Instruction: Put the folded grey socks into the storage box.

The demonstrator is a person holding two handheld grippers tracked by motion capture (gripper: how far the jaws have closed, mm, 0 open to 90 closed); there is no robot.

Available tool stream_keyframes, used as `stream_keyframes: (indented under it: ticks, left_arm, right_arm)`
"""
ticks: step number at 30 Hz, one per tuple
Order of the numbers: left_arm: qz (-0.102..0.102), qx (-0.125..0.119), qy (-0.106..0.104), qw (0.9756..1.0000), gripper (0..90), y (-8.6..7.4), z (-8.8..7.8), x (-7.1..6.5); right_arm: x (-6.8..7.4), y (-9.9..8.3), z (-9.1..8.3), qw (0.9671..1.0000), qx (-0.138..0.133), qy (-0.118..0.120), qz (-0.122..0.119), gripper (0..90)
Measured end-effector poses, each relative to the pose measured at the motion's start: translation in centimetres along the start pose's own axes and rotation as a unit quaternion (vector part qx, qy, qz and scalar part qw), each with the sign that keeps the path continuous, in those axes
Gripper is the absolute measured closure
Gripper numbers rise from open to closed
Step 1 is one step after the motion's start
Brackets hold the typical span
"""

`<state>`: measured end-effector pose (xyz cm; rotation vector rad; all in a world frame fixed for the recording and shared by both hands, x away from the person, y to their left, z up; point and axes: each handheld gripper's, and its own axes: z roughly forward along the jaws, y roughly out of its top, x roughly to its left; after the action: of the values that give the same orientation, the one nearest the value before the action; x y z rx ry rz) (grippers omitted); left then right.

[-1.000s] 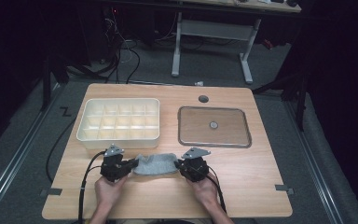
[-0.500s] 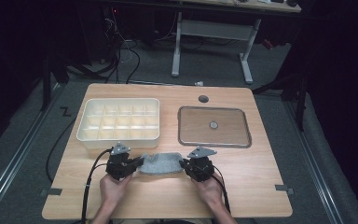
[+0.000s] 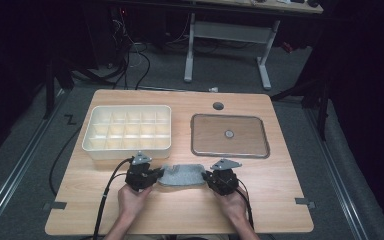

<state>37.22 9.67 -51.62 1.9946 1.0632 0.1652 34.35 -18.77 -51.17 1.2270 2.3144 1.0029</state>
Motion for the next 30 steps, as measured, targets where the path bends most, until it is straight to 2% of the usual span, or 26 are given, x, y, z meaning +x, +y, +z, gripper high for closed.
stream_keyframes:
  ticks: [7, 13, 16, 17, 19, 21, 22, 23, 24, 25, 28, 30]
  left_arm:
    - [0.009, 0.006, 0.003, 0.9999, 85.5, 0.1, 1.1, -0.8]
    - [0.031, 0.012, 0.024, 0.9992, 84.1, -0.1, 2.0, -1.3]
    - [0.040, 0.017, 0.040, 0.9983, 78.0, -0.3, 2.2, -1.2]
    - [0.032, 0.015, 0.040, 0.9986, 78.0, -0.4, 2.2, -1.1]
    - [0.029, 0.015, 0.046, 0.9984, 69.0, -0.4, 2.1, -1.0]
    - [0.027, 0.015, 0.050, 0.9983, 63.3, -0.4, 2.1, -0.9]
    - [0.015, 0.015, 0.049, 0.9985, 60.6, -0.3, 2.0, -0.8]
    - [0.015, 0.015, 0.049, 0.9985, 57.4, -0.3, 2.0, -0.8]
    - [0.010, 0.010, 0.048, 0.9987, 55.3, -0.3, 1.7, -0.8]
    - [0.010, 0.010, 0.048, 0.9987, 53.7, -0.3, 1.7, -0.8]
    - [-0.004, -0.004, 0.035, 0.9994, 51.1, -0.4, 1.1, -0.8]
    - [-0.008, -0.017, 0.030, 0.9994, 49.6, -0.8, 0.3, -1.1]
  right_arm:
    - [-1.1, -0.8, -0.3, 0.9999, 0.004, -0.007, 0.013, 83.4]
    - [-1.8, -1.4, 0.2, 0.9997, 0.015, -0.014, 0.013, 83.2]
    - [-2.0, -1.4, 0.3, 0.9997, 0.016, -0.011, 0.015, 82.8]
    - [-2.0, -1.4, 0.3, 0.9997, 0.016, -0.011, 0.015, 82.8]
    - [-2.1, -1.3, 0.3, 0.9997, 0.017, -0.008, 0.013, 82.1]
    - [-2.2, -1.4, 0.3, 0.9998, 0.017, -0.007, 0.013, 77.8]
    - [-2.4, -1.4, 0.3, 0.9998, 0.014, -0.007, 0.013, 75.4]
    - [-2.4, -1.4, 0.3, 0.9998, 0.014, -0.007, 0.013, 75.4]
    - [-2.4, -1.4, 0.3, 0.9997, 0.016, -0.012, 0.014, 70.3]
    - [-2.4, -1.4, 0.3, 0.9997, 0.016, -0.012, 0.014, 70.3]
    - [-2.5, -1.3, 0.2, 0.9996, 0.019, -0.017, 0.013, 61.5]
    - [-2.5, -1.1, -0.4, 0.9996, 0.005, -0.024, 0.016, 55.6]
